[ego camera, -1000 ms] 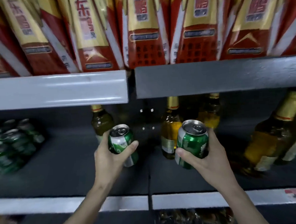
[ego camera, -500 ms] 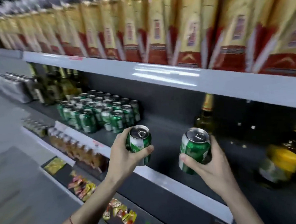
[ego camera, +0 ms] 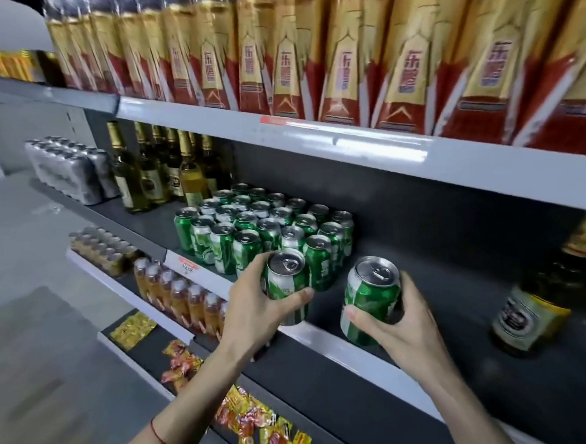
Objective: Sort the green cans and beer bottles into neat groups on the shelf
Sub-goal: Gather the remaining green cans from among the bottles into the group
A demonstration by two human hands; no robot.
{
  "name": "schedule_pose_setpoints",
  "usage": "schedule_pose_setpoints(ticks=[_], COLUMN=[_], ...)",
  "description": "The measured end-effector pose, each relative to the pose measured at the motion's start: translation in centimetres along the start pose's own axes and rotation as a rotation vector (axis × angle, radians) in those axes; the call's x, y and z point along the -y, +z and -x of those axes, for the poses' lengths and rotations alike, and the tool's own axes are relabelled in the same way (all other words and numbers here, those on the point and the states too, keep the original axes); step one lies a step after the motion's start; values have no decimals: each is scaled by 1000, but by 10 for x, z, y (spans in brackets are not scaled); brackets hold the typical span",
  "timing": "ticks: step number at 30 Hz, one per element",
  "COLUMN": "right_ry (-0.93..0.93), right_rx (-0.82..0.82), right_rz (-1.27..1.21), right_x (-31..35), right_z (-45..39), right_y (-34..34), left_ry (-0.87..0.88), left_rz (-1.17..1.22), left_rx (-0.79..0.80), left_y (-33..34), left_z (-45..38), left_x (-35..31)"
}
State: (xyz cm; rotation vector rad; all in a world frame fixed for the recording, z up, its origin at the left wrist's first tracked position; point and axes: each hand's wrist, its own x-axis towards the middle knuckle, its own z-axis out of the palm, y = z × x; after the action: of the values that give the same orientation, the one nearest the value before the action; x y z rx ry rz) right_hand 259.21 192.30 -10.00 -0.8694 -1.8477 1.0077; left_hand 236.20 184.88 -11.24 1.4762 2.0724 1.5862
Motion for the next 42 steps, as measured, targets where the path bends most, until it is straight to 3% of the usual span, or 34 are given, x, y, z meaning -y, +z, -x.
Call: schedule_pose_setpoints(ticks=[11,19,29,42], right_ry=[106,83,98,109], right_rx=[27,69,-7,-83], right_rz=[12,104,148,157], right_x=[-38,-55,-58,-60], right_z=[-67,-88,-95,-89], right_y=[47,70,88,100], left_ry=[-97,-113,-85,-29], left_rz=[-102,-251,-427,-410], left_rx=[-54,-76,-102,-106], left_y=[19,32,47,47], left_z=[-71,-83,-84,-84], left_x=[41,63,87,95])
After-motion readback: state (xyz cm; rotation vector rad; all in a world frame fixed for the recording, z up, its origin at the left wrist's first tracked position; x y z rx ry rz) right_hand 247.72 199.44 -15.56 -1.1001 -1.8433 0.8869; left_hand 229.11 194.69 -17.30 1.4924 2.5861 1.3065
